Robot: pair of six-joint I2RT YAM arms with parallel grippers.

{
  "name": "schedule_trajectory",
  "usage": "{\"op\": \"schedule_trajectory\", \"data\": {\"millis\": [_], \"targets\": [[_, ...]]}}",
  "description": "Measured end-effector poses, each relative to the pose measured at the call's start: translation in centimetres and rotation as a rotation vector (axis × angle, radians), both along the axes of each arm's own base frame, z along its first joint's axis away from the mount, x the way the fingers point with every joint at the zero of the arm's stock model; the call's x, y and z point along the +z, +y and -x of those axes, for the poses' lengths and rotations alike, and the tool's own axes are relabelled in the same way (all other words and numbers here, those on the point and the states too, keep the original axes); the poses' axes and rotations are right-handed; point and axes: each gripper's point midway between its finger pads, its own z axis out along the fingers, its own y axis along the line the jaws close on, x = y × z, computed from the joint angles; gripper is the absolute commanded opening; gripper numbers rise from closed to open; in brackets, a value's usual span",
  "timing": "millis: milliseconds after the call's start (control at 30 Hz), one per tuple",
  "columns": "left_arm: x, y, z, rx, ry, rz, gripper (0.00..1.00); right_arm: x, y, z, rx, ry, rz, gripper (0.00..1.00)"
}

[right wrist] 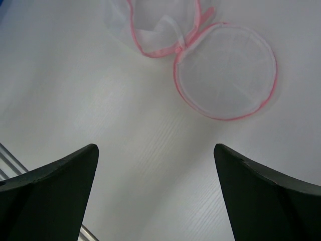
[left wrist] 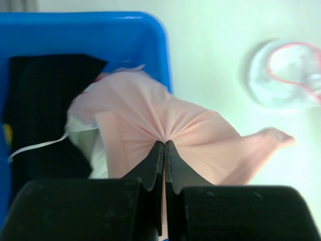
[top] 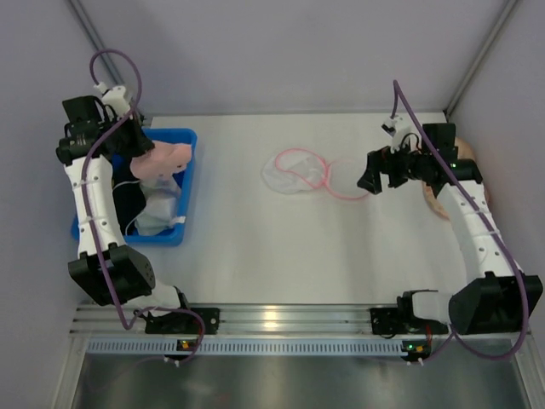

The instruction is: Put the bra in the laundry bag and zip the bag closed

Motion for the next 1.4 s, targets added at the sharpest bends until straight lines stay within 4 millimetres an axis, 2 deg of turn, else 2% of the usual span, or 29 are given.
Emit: {"op": "schedule_trajectory", "data": {"millis": [200,400,533,700,867,1000,1133,1200,1333,1400], "targets": [[2.7,-4.5,0.9,-0.121,-0.023,0.236,0.00,5.0,3.2,1.0,0.124,-0.244,-0.048,0.99],[5.7,-8.4,2.5,-0.232,-0.009,0.476,0.00,8.6,7.2,2.2,0.292,-0.462,-0.081,0.99],[7.4,-10.1,3.5,-0.293,0.005,0.590,0.00,9.8,10.9,3.5,0.435,-0.646,-0.048,0.99],[8.8,-11.7,4.8,-0.361,0.036,0.708,0.00,11.6,16.7,5.2,0.587,-0.997,0.064,1.00],[9.9,-12.7,5.9,-0.424,0.061,0.794,0.00,10.8,22.0,7.1,0.687,-1.333,0.210,0.99],[10.8,-13.5,7.1,-0.474,0.072,0.839,0.00,10.3,25.2,7.2,0.703,-1.559,0.304,1.00],[11.5,-14.5,8.6,-0.521,0.072,0.859,0.00,9.9,29.0,5.6,0.632,-1.786,0.378,0.99],[11.8,-14.7,9.1,-0.536,0.069,0.864,0.00,8.8,31.1,4.0,0.590,-1.844,0.414,0.99],[12.2,-15.1,9.8,-0.558,0.069,0.874,0.00,5.7,35.5,1.1,0.560,-1.869,0.478,0.99],[12.1,-15.2,10.0,-0.563,0.076,0.884,0.00,4.9,36.2,0.7,0.562,-1.859,0.490,0.99]]}}
